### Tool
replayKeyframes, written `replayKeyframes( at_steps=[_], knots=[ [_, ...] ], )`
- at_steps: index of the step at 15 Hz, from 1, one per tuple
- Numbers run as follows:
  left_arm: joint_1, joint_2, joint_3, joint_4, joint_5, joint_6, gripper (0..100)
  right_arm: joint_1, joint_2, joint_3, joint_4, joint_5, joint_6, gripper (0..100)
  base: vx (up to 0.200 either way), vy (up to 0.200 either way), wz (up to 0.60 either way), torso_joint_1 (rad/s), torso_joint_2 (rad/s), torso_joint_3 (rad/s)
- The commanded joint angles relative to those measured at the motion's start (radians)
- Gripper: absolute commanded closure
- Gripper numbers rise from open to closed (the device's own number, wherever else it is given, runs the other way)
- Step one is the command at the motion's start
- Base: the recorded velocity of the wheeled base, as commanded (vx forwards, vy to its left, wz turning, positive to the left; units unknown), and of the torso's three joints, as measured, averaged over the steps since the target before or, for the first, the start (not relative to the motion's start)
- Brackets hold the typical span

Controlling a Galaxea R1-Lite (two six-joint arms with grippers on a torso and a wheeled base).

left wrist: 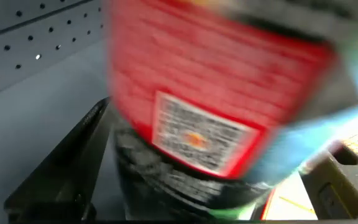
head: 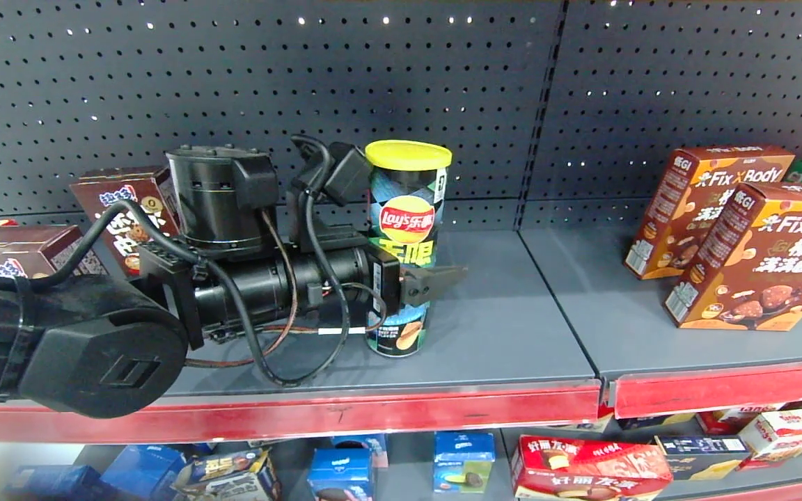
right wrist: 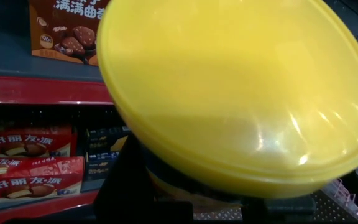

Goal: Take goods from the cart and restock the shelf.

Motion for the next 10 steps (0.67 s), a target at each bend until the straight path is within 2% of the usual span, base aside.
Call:
replayKeyframes(
  at_steps=[1, 7, 10],
  knots=[
    [-0.001, -0.004, 0.006, -0.001, 0.004, 0.0, 0, 0.0, 0.002, 0.002, 0.0, 0.0, -0.001, 100, 0.0, 0.0, 0.0, 0.0, 0.0, 0.0],
    [0.001, -0.054, 0.06, 0.001, 0.021, 0.0, 0, 0.0, 0.002, 0.002, 0.0, 0.0, -0.001, 100, 0.0, 0.0, 0.0, 0.0, 0.0, 0.0],
    [0.021, -0.099, 0.125, 0.002, 0.025, 0.001, 0, 0.0, 0.001, 0.002, 0.0, 0.0, -0.001, 100, 0.0, 0.0, 0.0, 0.0, 0.0, 0.0]
  ],
)
